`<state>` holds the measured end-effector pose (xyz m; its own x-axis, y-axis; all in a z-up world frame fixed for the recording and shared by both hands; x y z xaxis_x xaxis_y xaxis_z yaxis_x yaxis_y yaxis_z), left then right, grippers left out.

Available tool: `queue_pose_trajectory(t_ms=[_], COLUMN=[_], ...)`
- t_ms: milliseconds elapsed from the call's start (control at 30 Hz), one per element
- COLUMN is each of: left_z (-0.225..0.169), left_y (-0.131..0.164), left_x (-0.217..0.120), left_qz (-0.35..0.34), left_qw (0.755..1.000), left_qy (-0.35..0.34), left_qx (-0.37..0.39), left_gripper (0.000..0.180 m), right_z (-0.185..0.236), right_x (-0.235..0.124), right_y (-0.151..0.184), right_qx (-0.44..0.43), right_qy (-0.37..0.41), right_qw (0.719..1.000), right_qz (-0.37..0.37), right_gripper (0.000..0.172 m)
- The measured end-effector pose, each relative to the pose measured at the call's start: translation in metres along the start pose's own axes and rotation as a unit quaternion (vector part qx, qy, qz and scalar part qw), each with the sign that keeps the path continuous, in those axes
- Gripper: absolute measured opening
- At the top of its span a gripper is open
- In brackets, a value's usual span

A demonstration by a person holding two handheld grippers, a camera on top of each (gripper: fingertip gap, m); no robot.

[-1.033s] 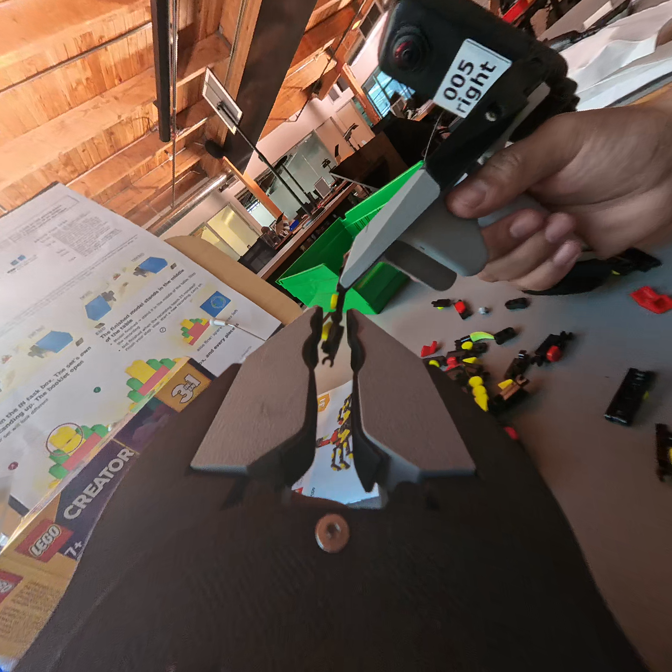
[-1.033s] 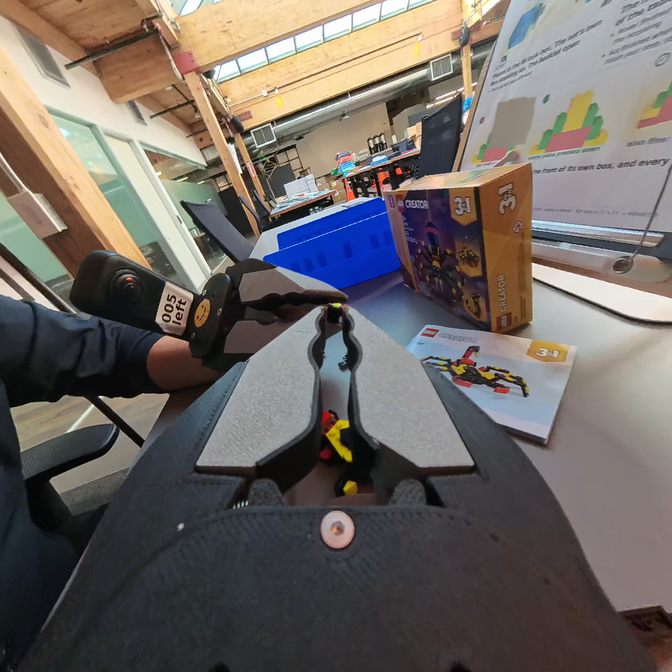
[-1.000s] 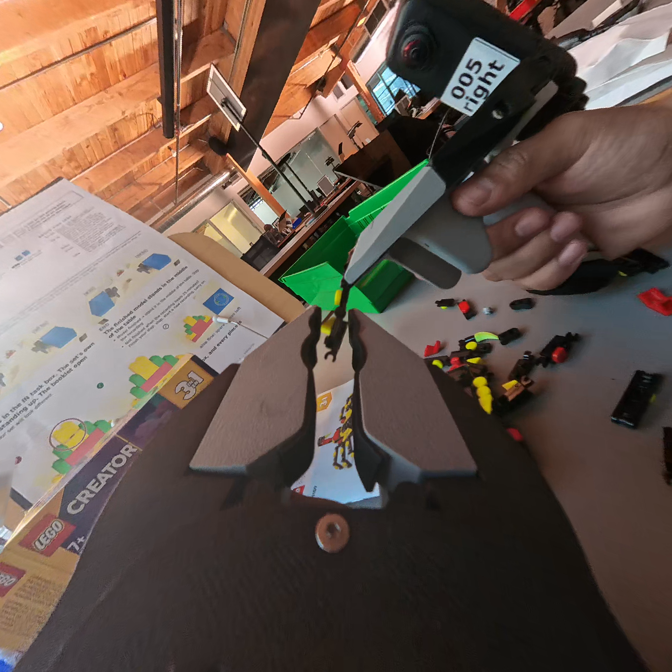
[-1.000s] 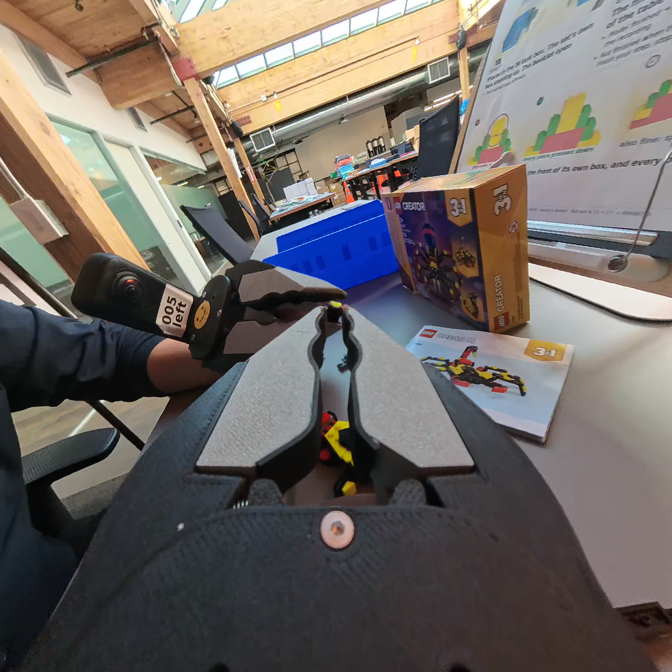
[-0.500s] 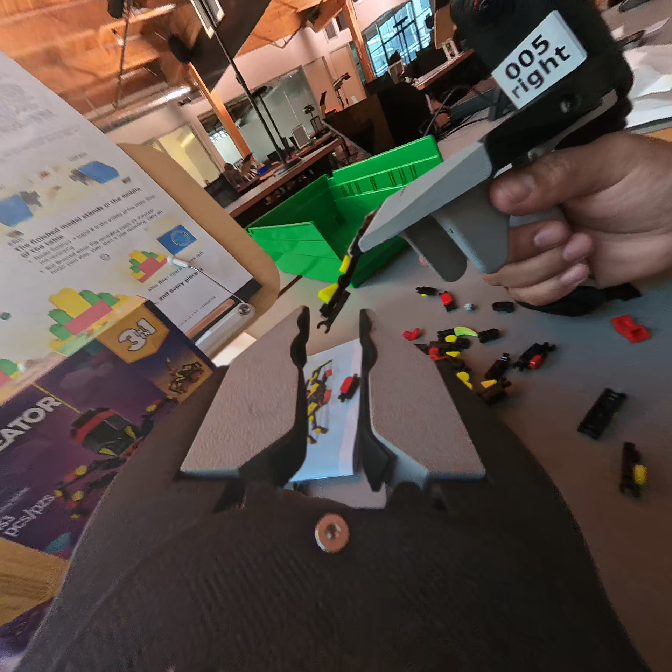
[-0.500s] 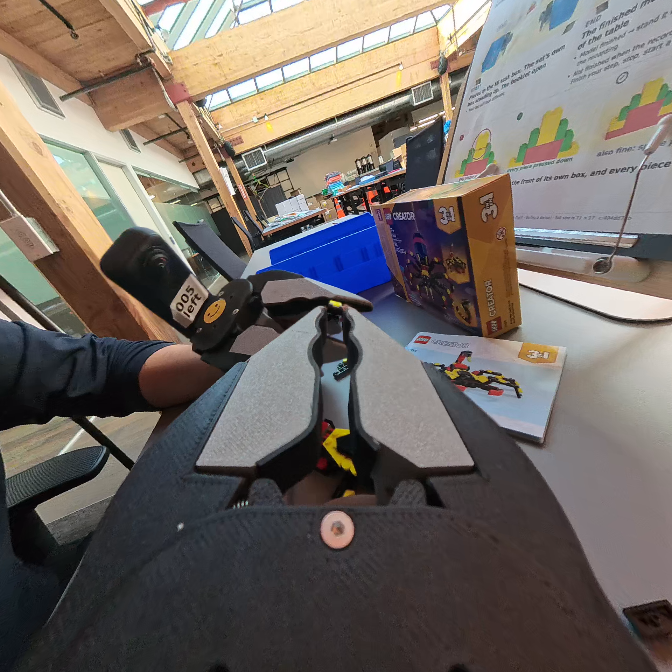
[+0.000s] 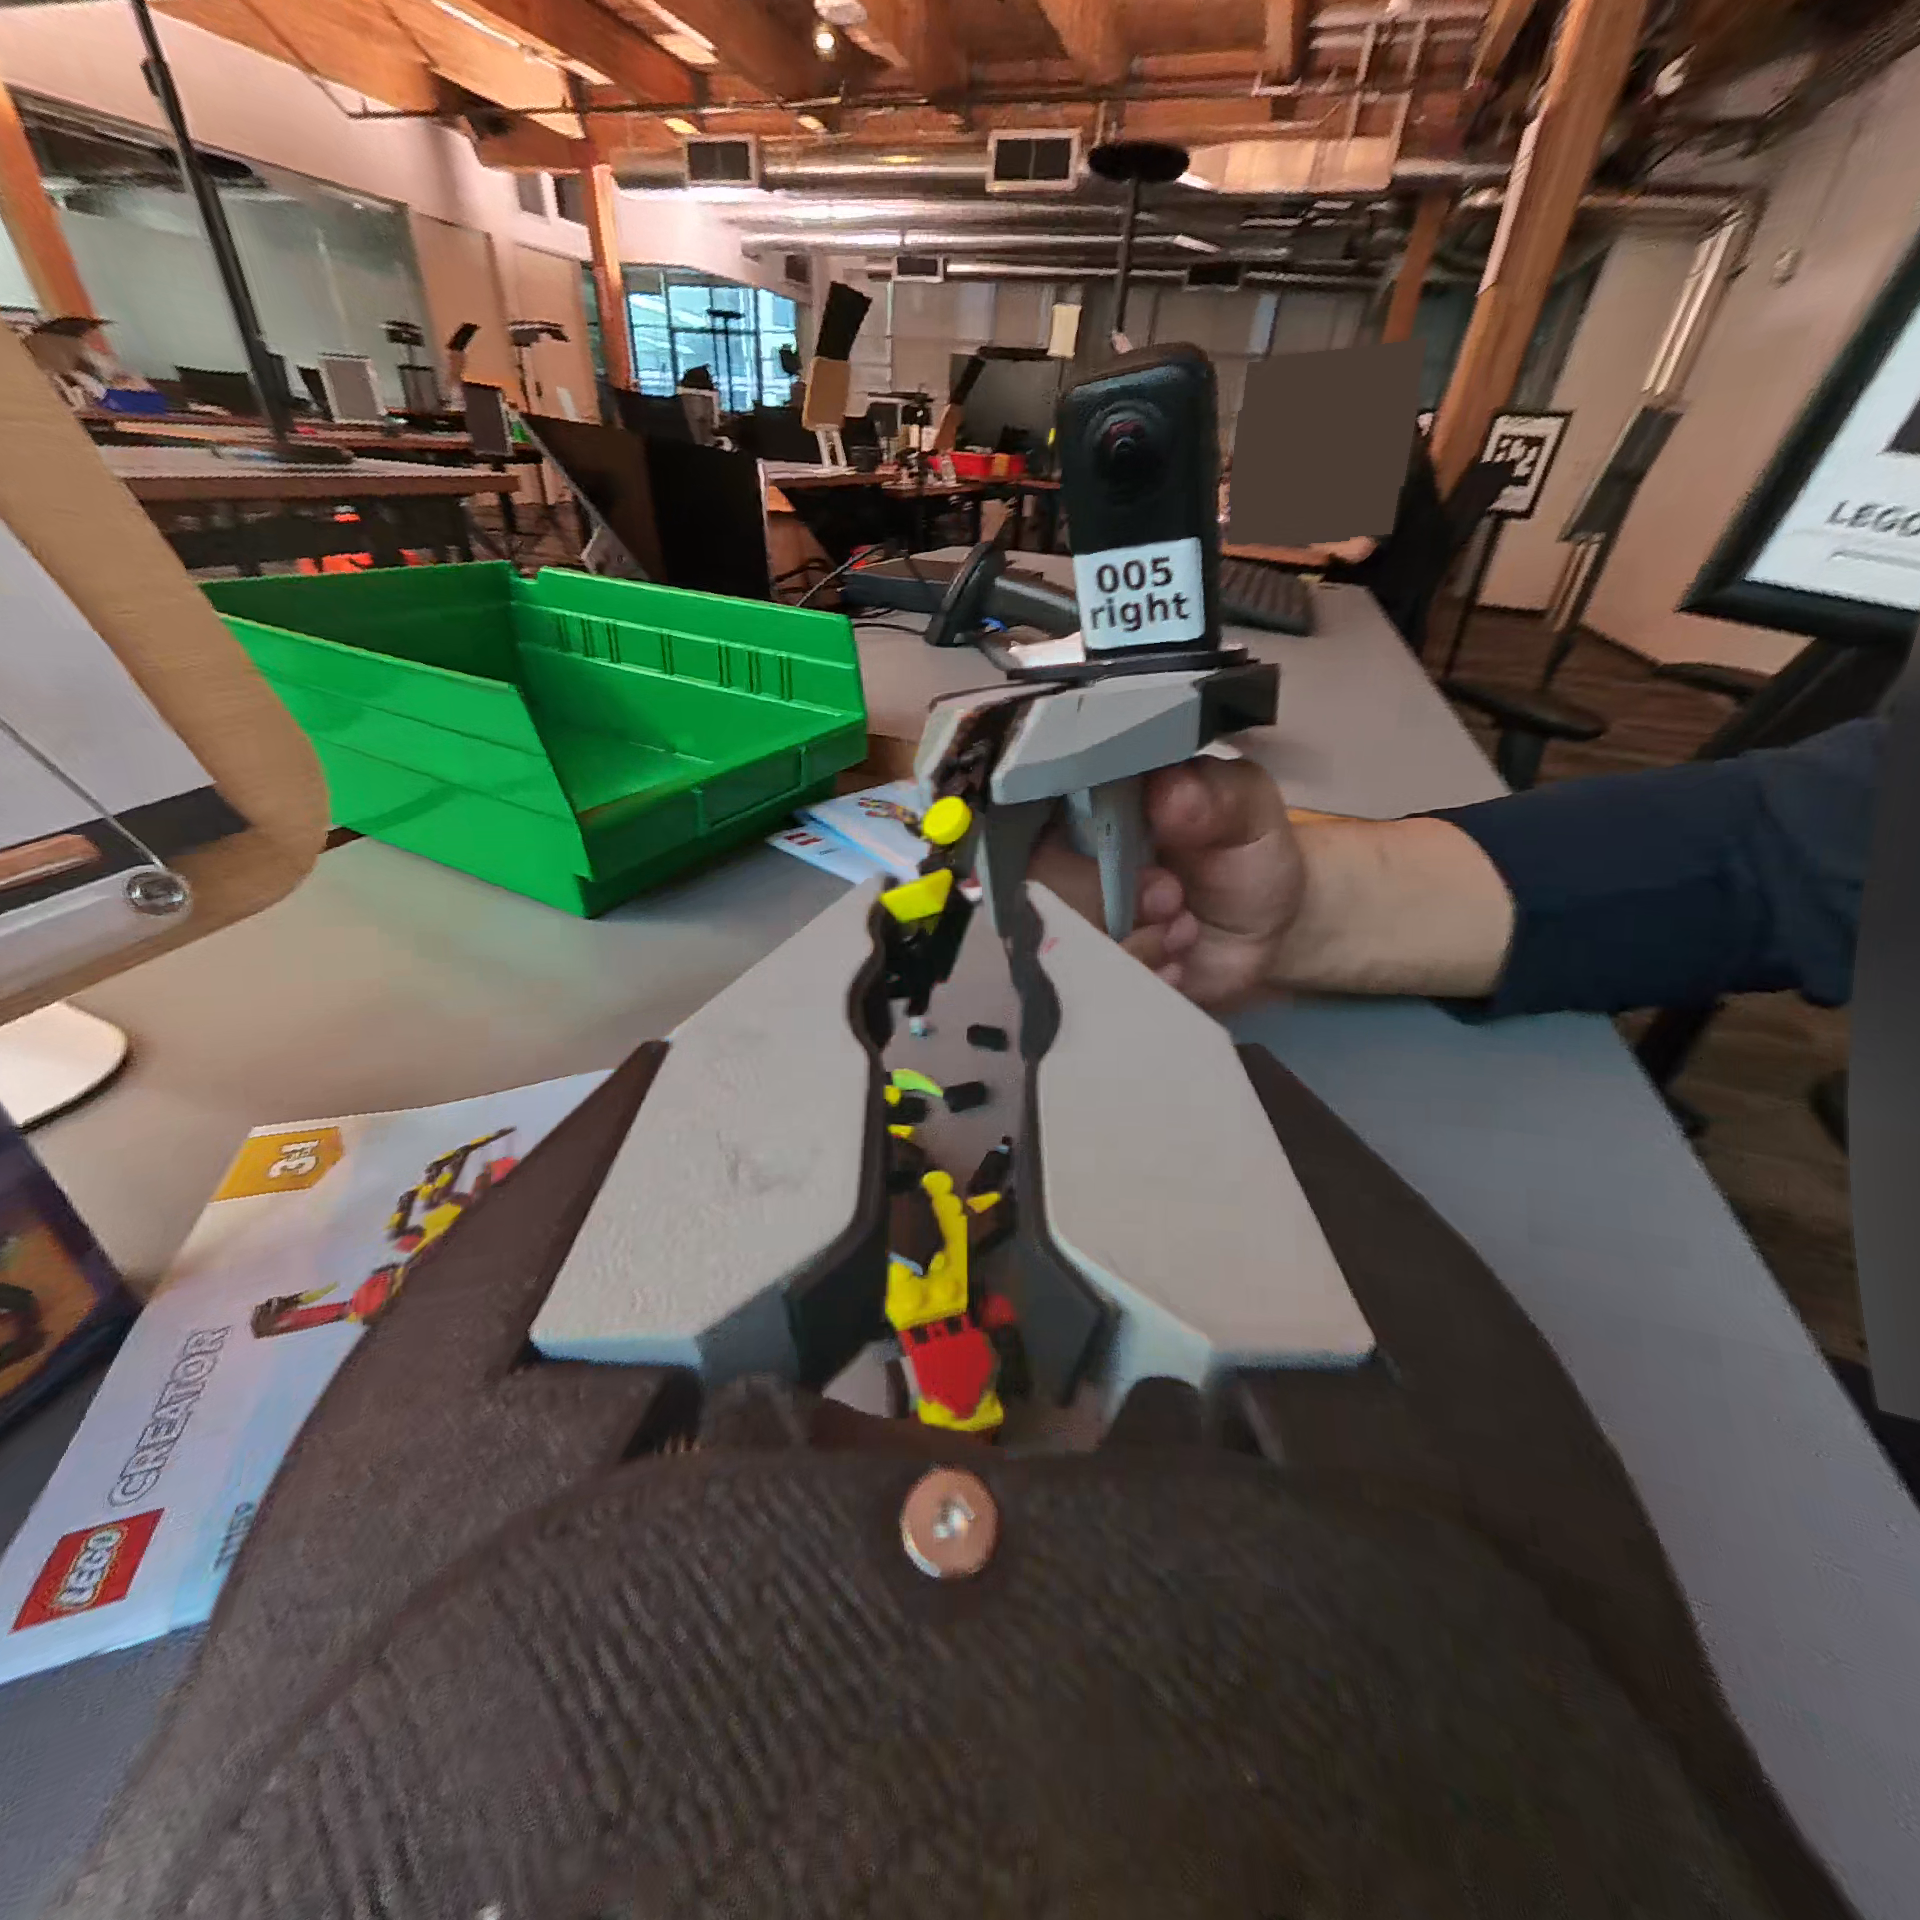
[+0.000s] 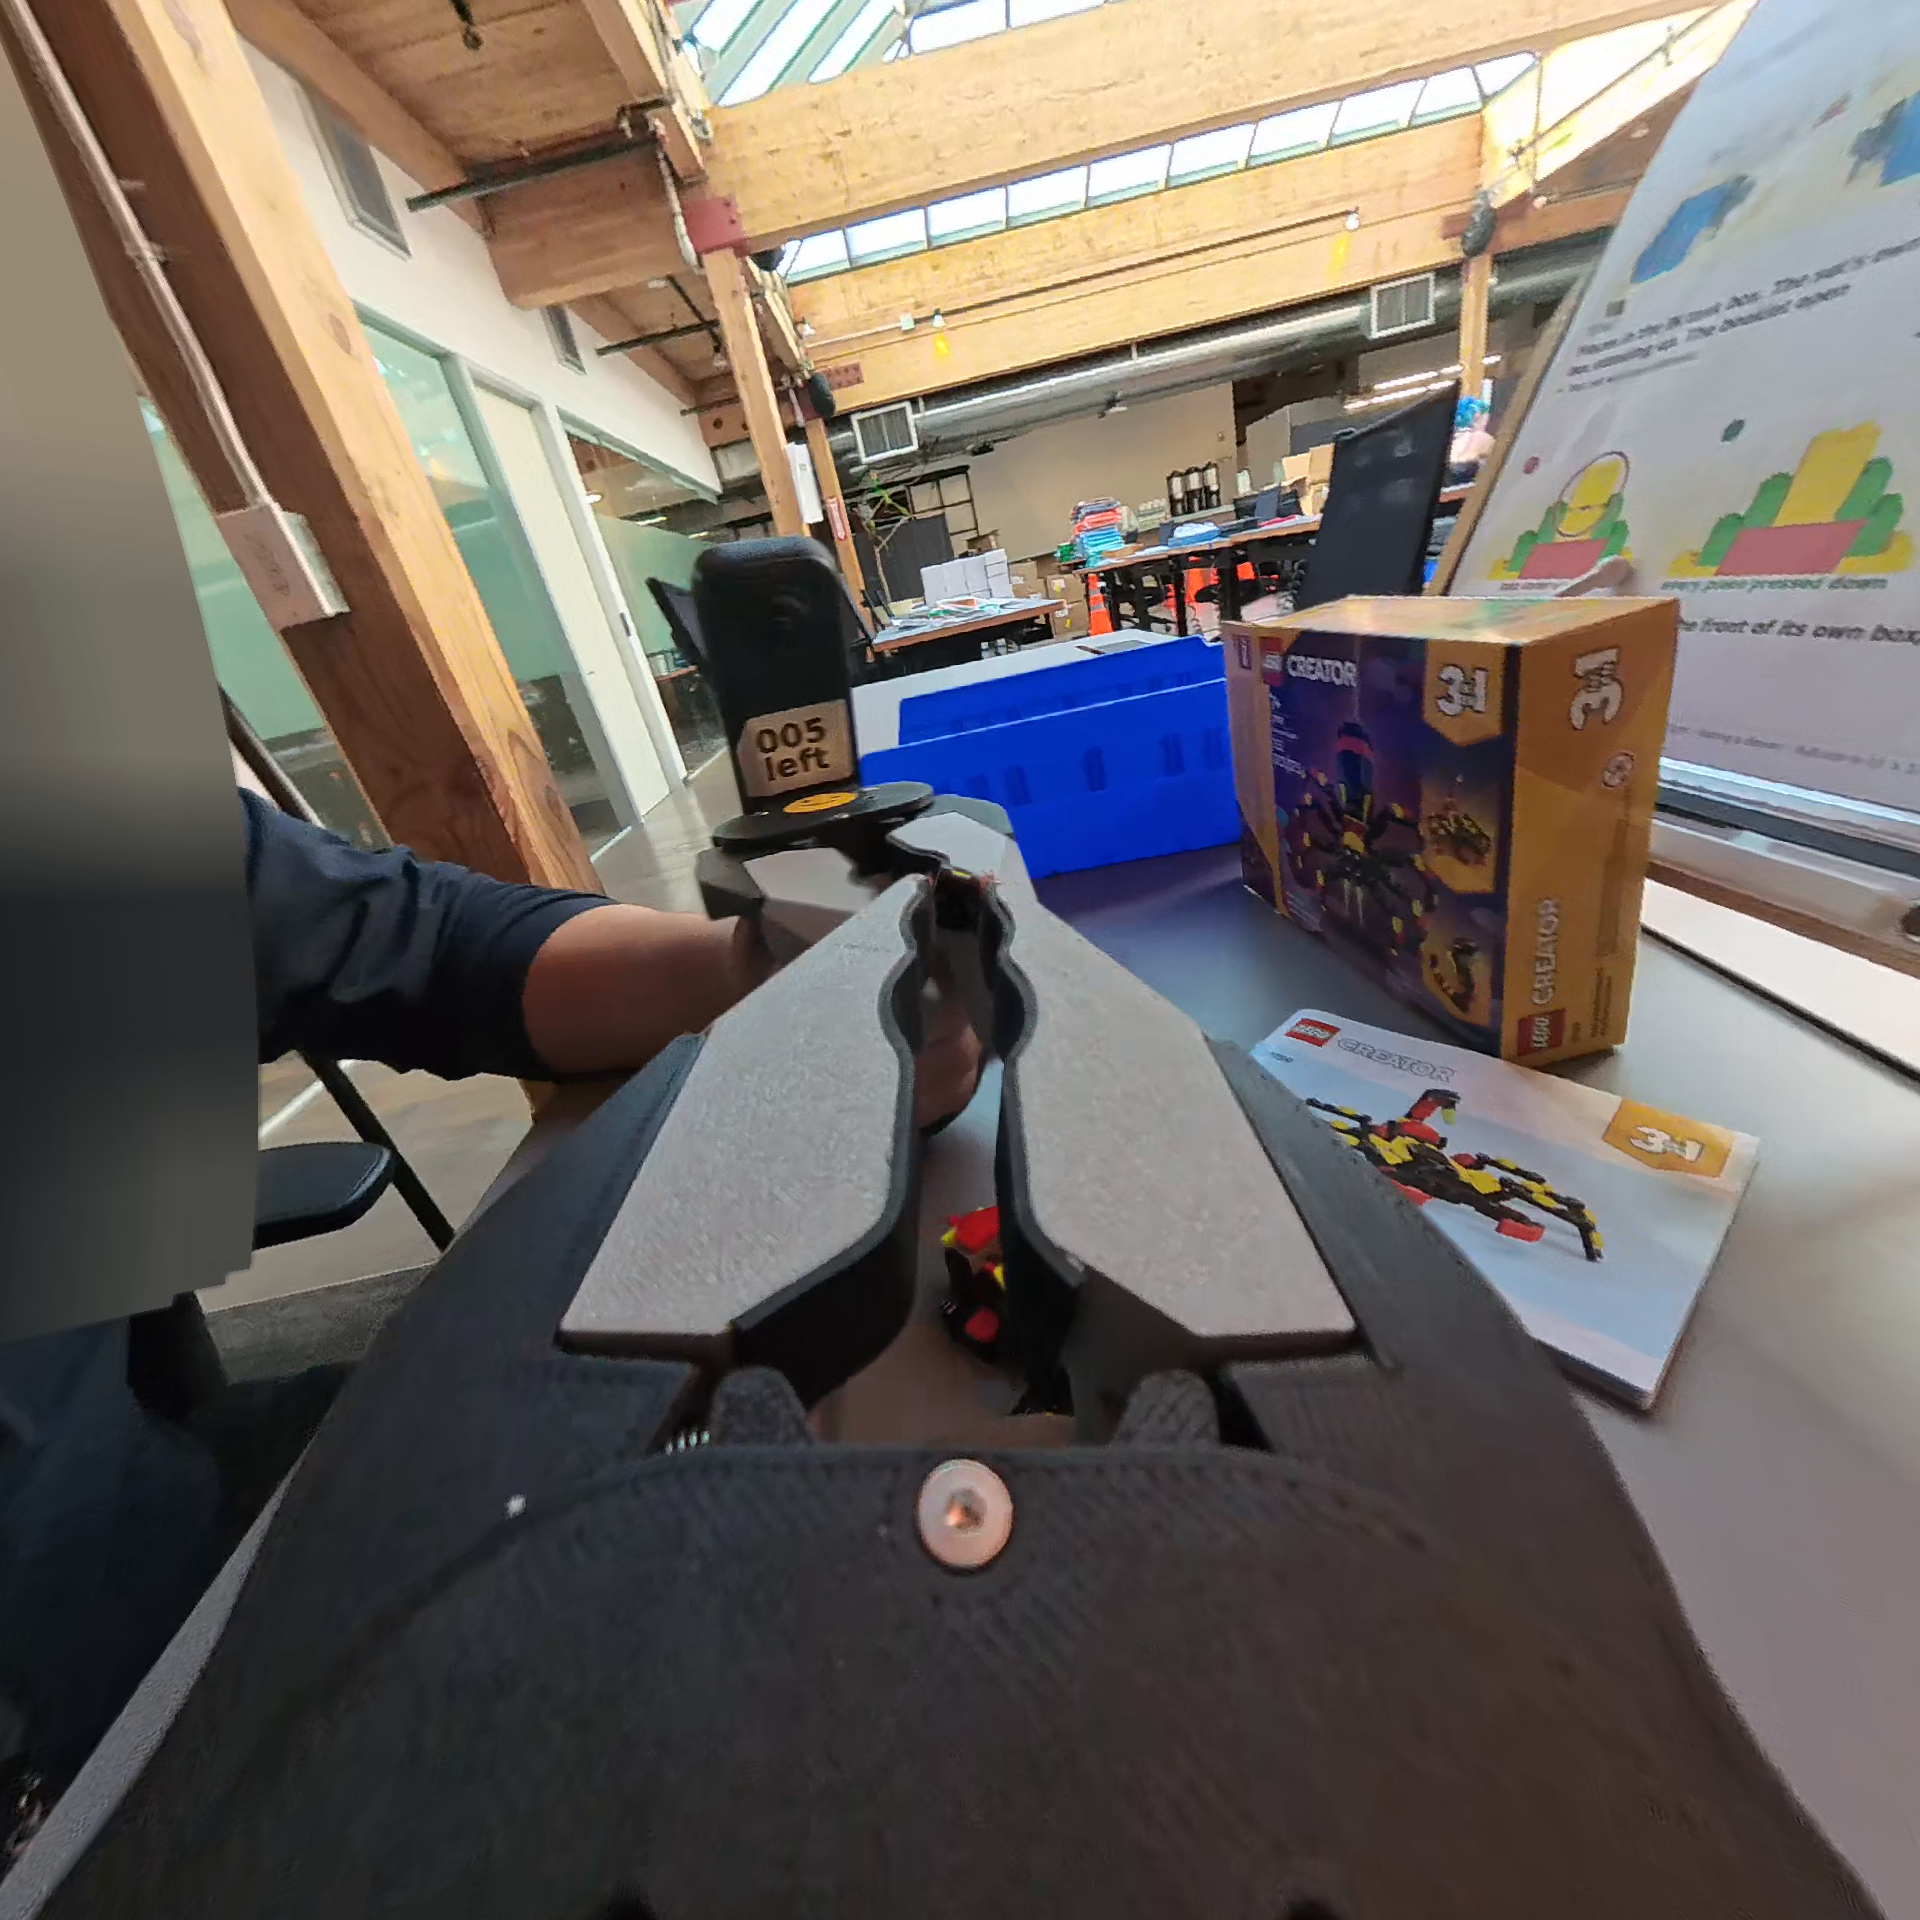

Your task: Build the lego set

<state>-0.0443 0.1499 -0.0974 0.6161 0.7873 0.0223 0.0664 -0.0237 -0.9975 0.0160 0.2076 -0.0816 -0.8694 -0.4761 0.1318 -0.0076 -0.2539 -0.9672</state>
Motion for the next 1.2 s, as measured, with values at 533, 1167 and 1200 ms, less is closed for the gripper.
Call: queue_pose_trajectory(t_ms=[533, 1167, 1200], left_z=[-0.016, -0.021, -0.02], left_y=[0.006, 0.012, 0.012], left_x=[0.001, 0.001, 0.002], left_qz=[0.064, 0.094, 0.097], left_qw=[0.968, 0.951, 0.95], left_qy=[-0.043, -0.039, -0.041], left_qx=[0.237, 0.292, 0.294], left_gripper=[0.007, 0.005, 0.005], right_z=[0.017, 0.017, 0.017], right_x=[-0.014, -0.016, -0.016], right_y=[0.009, 0.017, 0.017], right_qx=[-0.223, -0.249, -0.247], right_qy=[0.005, 0.01, 0.01], right_qw=[0.971, 0.961, 0.962], right_qz=[0.083, 0.117, 0.118], right_gripper=[0.005, 0.007, 0.007])
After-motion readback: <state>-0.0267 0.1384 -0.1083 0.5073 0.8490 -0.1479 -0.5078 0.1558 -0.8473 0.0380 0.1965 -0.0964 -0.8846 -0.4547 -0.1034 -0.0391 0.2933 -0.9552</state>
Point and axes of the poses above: each gripper's, where its closed fingertips meet, x out along the fingers, y out of its underside, z = x × y across the jaws, the point moved 5 cm from there along -x, back along the fingers, and after that the axes turned 3 degrees about y, right-handed, at the moved point
